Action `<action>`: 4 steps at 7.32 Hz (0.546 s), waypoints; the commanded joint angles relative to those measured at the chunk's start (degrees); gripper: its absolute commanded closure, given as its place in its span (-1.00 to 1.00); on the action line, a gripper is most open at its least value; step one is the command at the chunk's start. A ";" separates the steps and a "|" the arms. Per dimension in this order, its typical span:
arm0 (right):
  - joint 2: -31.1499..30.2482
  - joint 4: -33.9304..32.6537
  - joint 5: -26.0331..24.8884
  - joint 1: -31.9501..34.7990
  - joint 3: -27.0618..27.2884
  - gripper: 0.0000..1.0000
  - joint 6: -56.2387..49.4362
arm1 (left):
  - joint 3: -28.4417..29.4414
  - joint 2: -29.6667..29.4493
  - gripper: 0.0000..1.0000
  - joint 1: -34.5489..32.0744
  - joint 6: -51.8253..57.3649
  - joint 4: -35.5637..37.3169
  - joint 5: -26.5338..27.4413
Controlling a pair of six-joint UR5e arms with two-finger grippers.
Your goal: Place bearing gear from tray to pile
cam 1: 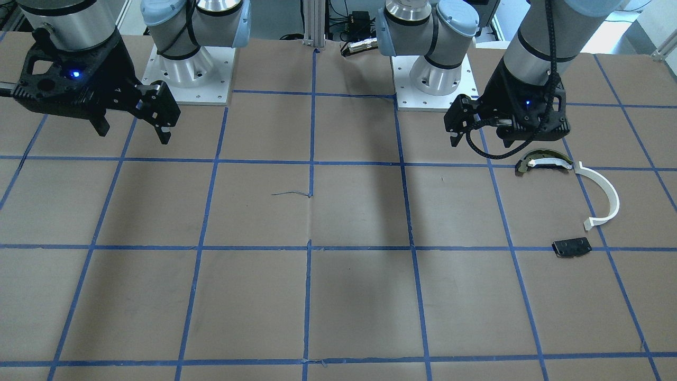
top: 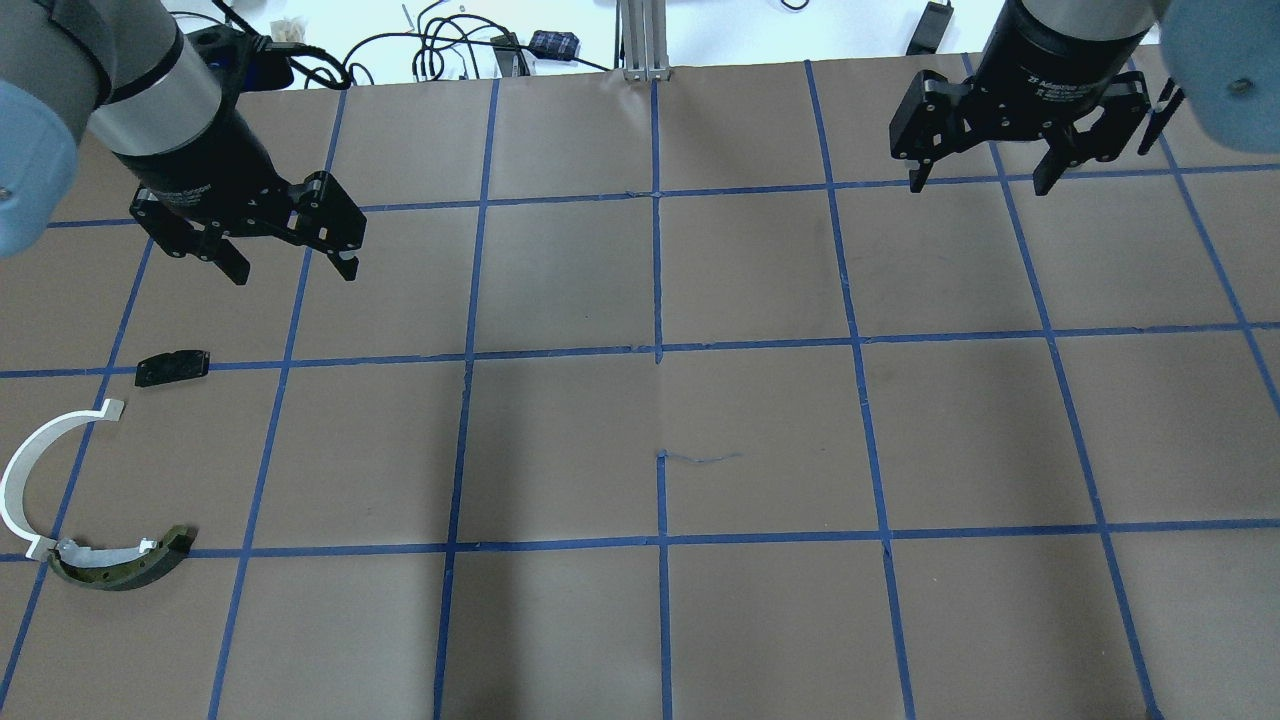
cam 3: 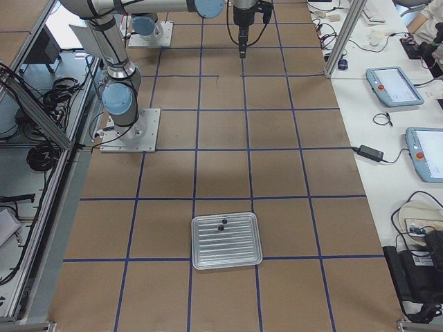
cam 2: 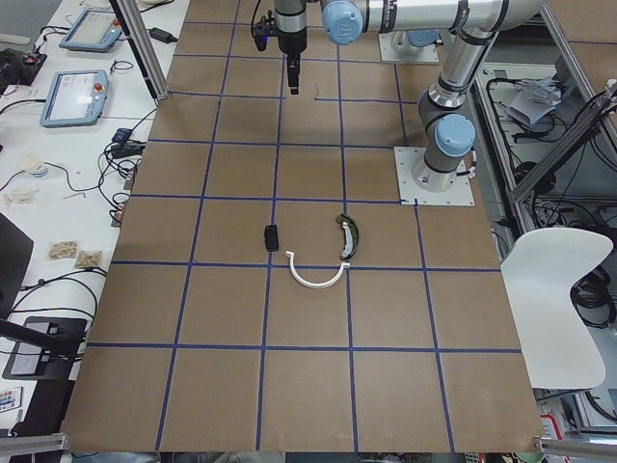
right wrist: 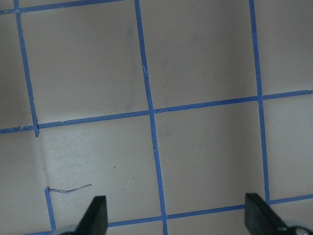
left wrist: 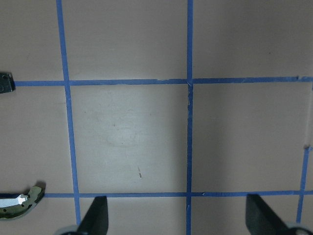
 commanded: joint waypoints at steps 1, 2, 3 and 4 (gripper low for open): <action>-0.15 0.02 -0.05 0.02 0.08 -1.00 -0.07 | -0.05 -0.12 -1.00 0.13 0.00 -0.36 0.19; -0.42 0.02 -0.13 0.10 -0.01 -1.00 -2.42 | -0.14 -0.21 -1.00 0.13 0.00 -0.01 0.11; -0.85 0.11 -0.22 0.10 -0.09 -1.00 -2.27 | -0.14 -0.29 -1.00 0.13 0.00 0.34 0.02; -0.77 0.02 -0.48 0.02 -0.27 -1.00 -3.32 | -0.14 -0.29 -1.00 0.13 0.00 0.25 0.11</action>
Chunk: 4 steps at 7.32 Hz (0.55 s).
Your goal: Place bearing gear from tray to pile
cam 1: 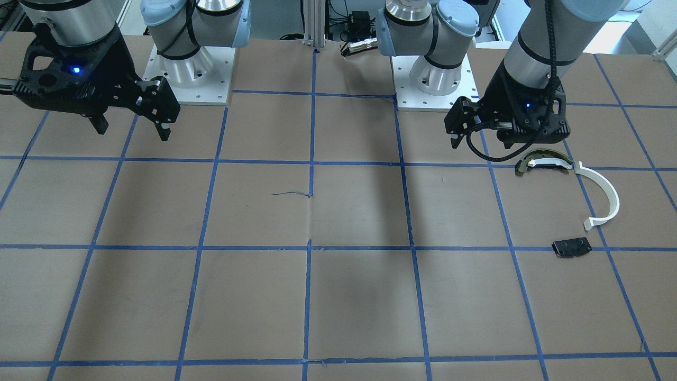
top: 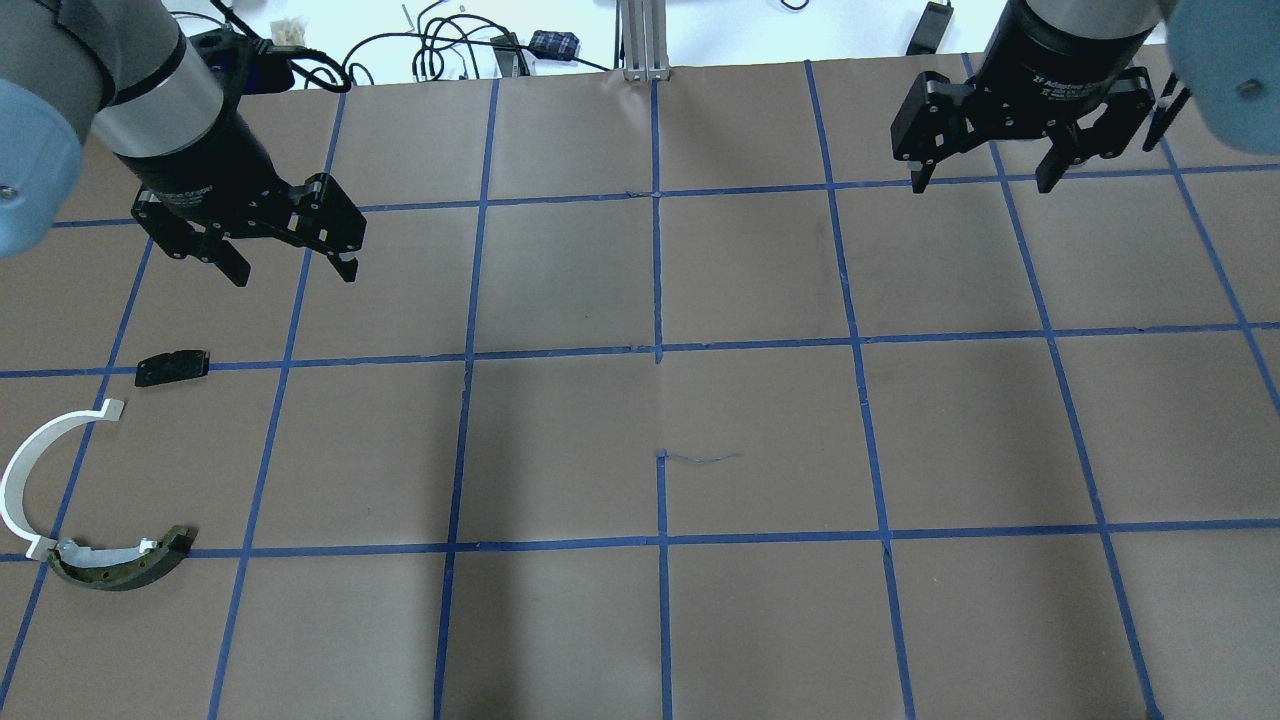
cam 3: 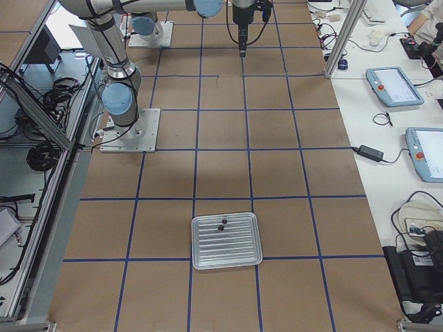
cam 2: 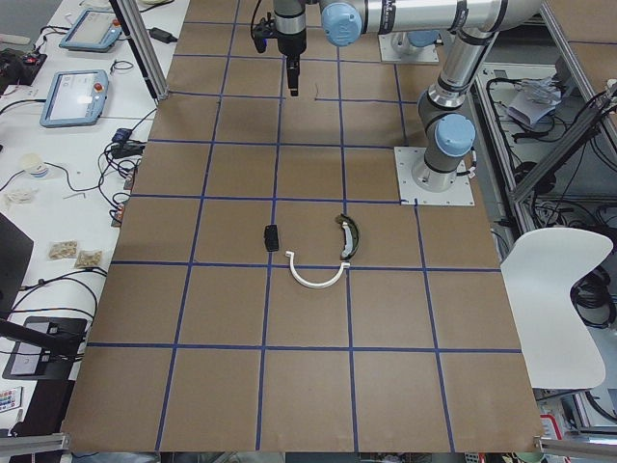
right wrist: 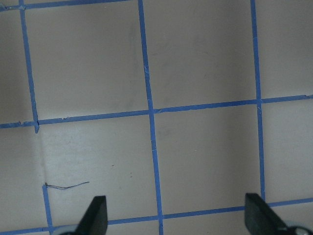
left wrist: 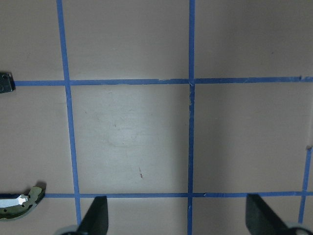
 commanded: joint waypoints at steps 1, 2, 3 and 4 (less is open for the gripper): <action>-0.03 -0.30 -2.25 -0.93 0.01 -1.00 -7.32 | -0.02 -0.14 -1.00 0.01 0.00 0.16 0.03; -0.03 -0.22 -3.92 -1.81 0.09 -1.00 -17.73 | -0.02 -0.14 -1.00 0.09 0.00 0.16 0.03; -0.03 -0.30 -5.50 -3.82 0.88 -1.00 -25.67 | -0.02 -0.14 -1.00 0.09 0.09 0.16 0.03; -0.12 0.22 -5.35 -7.23 1.49 -1.00 -31.58 | -0.02 -0.05 -1.00 0.01 0.09 0.08 0.21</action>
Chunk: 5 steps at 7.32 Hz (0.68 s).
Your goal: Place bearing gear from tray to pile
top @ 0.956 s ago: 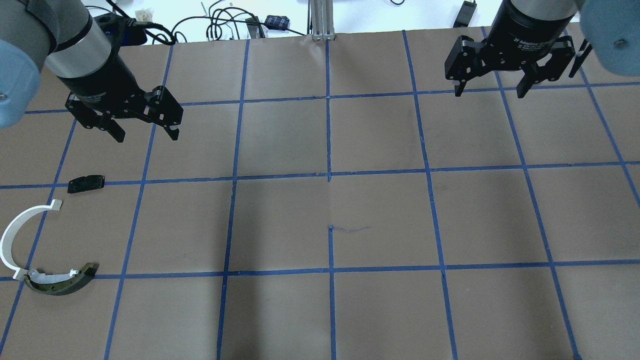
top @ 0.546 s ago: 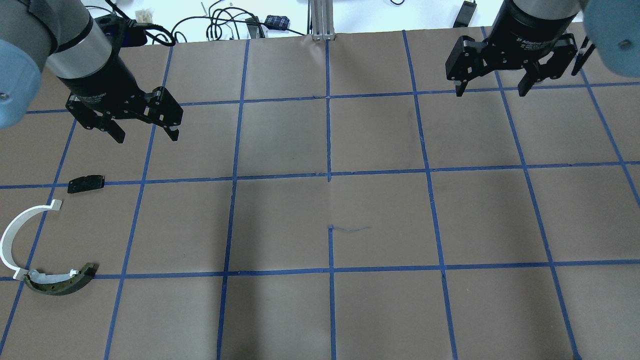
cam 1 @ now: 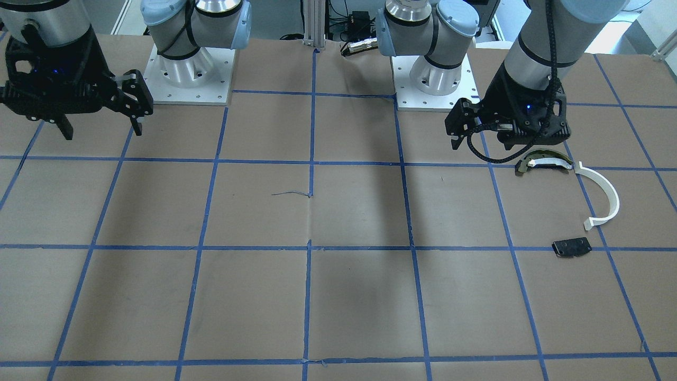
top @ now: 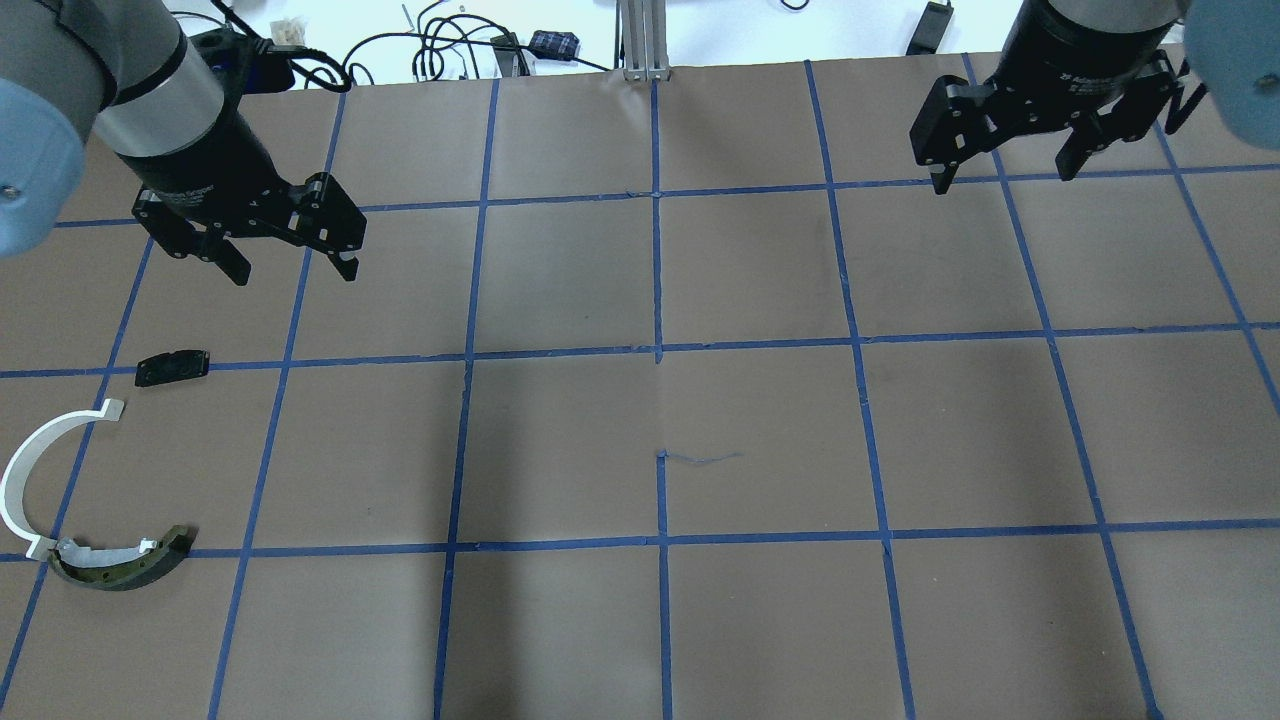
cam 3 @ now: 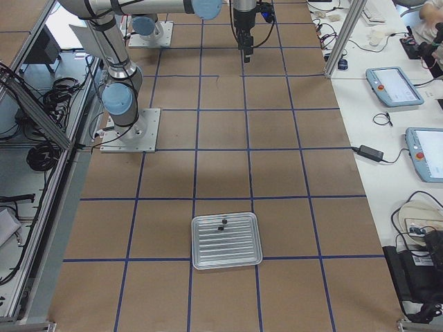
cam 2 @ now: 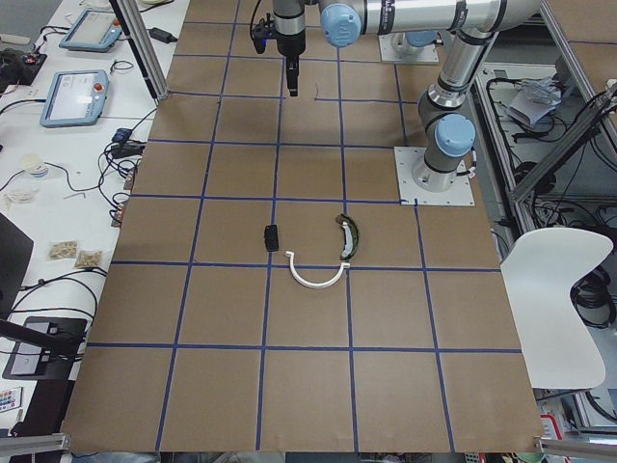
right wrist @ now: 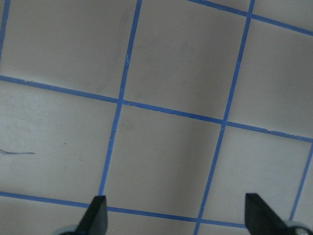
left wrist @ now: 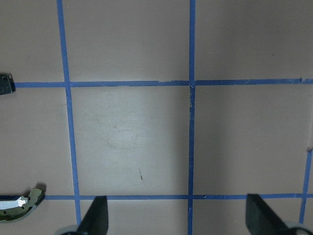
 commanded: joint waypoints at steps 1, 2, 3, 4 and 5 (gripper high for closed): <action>-0.23 1.06 -0.43 -8.07 0.83 -1.00 -16.48 | -0.09 0.07 -1.00 -0.05 -0.06 -0.24 0.22; 0.12 1.86 -0.34 -16.56 0.91 -1.00 -28.48 | -0.09 -0.02 -1.00 -0.05 -0.06 -0.15 0.04; 1.16 1.86 1.23 -26.74 1.96 -1.00 -36.17 | -0.17 0.07 -1.00 -0.05 -0.06 0.02 -0.04; 2.39 1.95 2.20 -34.76 5.19 -1.00 -38.25 | -0.26 0.07 -1.00 -0.05 -0.06 0.02 -0.04; 3.19 -2.14 2.21 -39.80 8.70 -1.00 -41.84 | -0.26 0.07 -1.00 -0.05 -0.06 0.02 -0.04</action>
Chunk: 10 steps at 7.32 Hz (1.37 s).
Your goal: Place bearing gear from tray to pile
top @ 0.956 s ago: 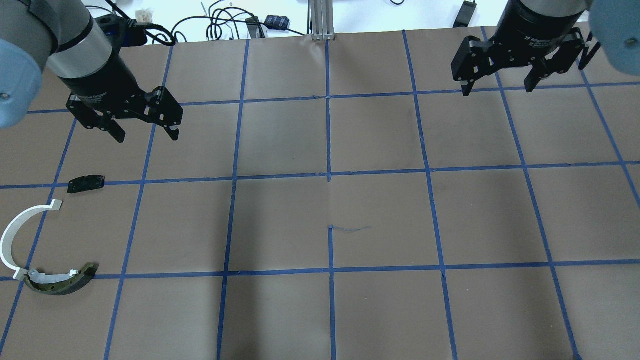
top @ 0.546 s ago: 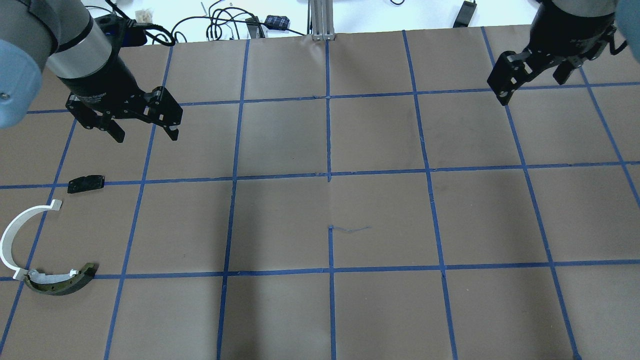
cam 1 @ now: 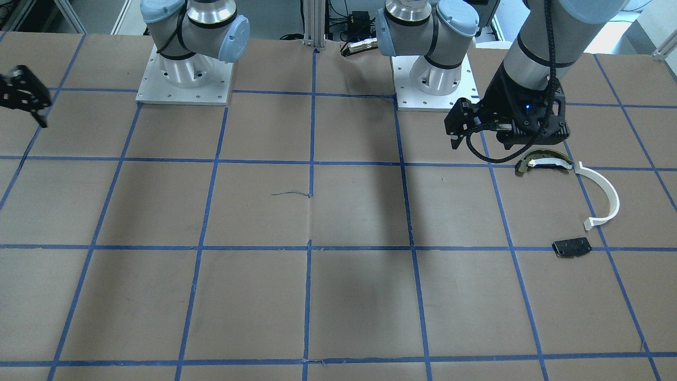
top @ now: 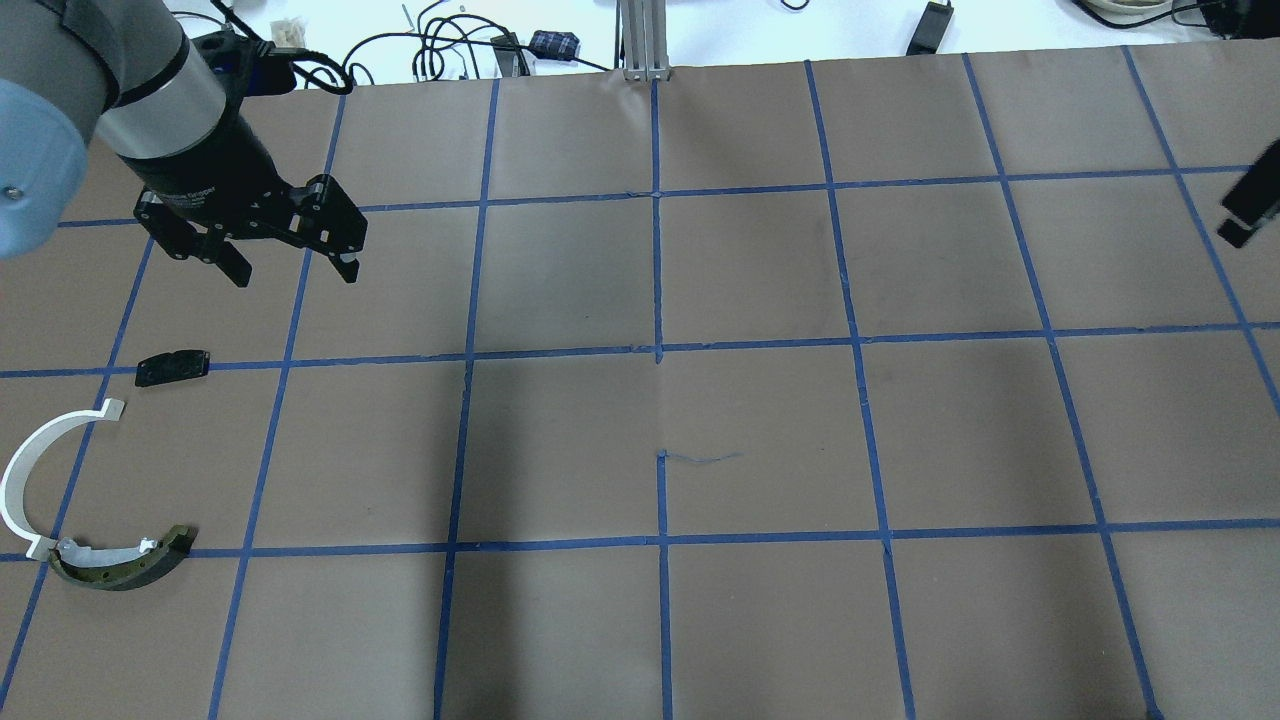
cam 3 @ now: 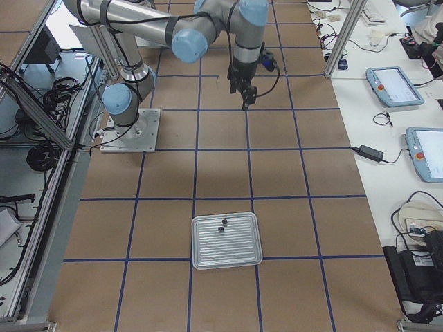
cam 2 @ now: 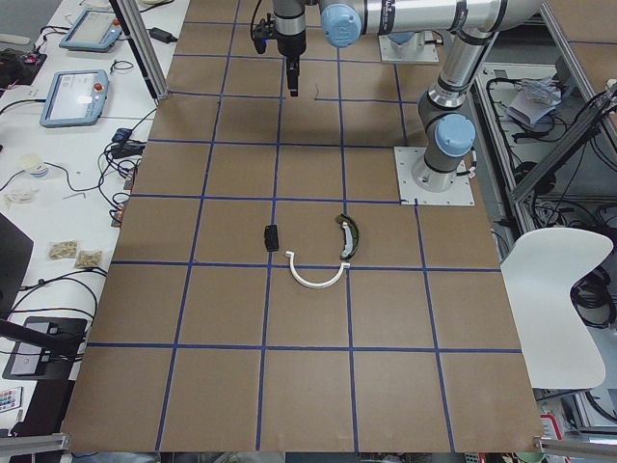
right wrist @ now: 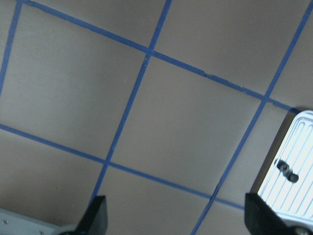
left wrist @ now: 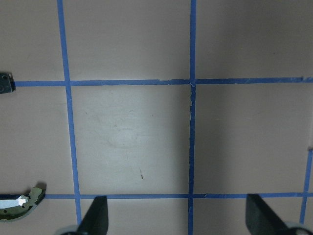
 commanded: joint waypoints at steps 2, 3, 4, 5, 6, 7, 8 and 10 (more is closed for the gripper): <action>10.45 -15.88 -0.08 -15.52 7.14 -1.00 -10.05 | -0.13 -0.07 -1.00 0.00 0.00 0.03 -0.10; 16.69 -21.77 0.44 -19.22 6.53 -1.00 -15.11 | -0.13 0.02 -1.00 0.00 0.00 0.11 -0.10; 22.85 -29.66 0.71 -20.56 5.31 -1.00 -16.90 | -0.13 0.02 -1.00 0.00 0.00 0.03 -0.10; 26.91 -31.91 0.80 -22.14 3.03 -1.00 -18.92 | -0.13 -0.24 -1.00 -0.09 0.00 0.20 -0.36; 30.17 -32.63 2.45 -22.50 0.05 -1.00 -20.59 | -0.13 -0.33 -1.00 -0.09 0.08 0.55 -0.45; 33.16 -33.34 2.73 -22.51 -2.59 -0.99 -20.78 | -0.13 -0.33 -1.00 -0.09 0.09 0.55 -0.19; 34.32 -33.26 2.73 -22.51 -3.22 -0.92 -20.78 | -0.22 -0.33 -1.00 -0.09 0.09 0.55 -0.36; 34.25 -33.08 2.65 -22.59 -3.06 -0.55 -20.78 | -0.22 -0.42 -1.00 -0.35 0.09 0.73 -0.63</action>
